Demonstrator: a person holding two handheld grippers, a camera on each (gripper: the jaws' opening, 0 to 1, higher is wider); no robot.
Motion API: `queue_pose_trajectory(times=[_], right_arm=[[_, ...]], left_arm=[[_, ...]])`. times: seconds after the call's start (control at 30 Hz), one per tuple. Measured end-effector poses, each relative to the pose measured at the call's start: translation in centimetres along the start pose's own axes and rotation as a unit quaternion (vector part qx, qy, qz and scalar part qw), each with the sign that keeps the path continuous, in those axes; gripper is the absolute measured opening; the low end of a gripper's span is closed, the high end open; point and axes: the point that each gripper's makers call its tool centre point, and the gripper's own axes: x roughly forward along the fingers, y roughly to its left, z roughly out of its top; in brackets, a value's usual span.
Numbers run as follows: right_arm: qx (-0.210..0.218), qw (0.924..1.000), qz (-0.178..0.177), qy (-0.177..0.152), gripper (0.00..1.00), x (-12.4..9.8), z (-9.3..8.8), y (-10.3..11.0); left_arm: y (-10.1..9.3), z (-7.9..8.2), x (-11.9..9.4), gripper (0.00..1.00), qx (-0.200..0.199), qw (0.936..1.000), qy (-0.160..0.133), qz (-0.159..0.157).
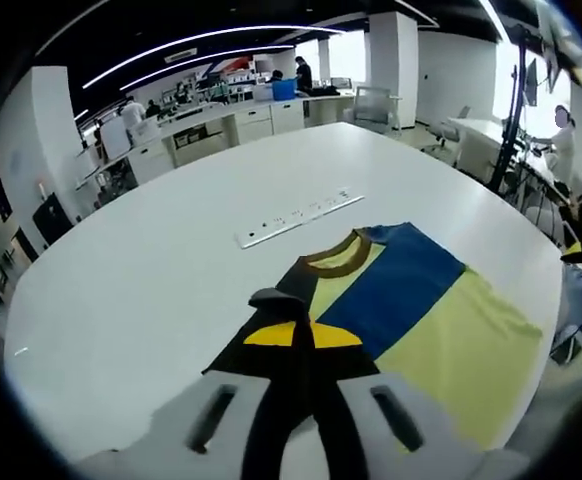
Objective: Fold the garment on the visible template until the final outline fits inside the template.
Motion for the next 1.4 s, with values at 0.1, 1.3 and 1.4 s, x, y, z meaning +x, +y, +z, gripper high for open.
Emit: queue_pose_trajectory(times=[0.1, 1.3, 1.4], right_arm=[[0.000, 1.0000, 0.000, -0.001, 0.99, 0.1, 0.0, 0.0], [0.003, 0.9998, -0.014, -0.010, 1.00, -0.6, -0.3, 1.4], [0.004, 0.9998, -0.018, -0.009, 1.00, -0.8, -0.4, 1.1]], left_arm=[[-0.4, 0.4, 0.3, 0.00, 0.006, 1.0000, 0.002, -0.002], [-9.7, 7.2, 3.9, 0.00, 0.058, 0.9948, -0.023, -0.080], [-10.5, 7.5, 4.0, 0.00, 0.061, 0.9941, -0.025, -0.086]])
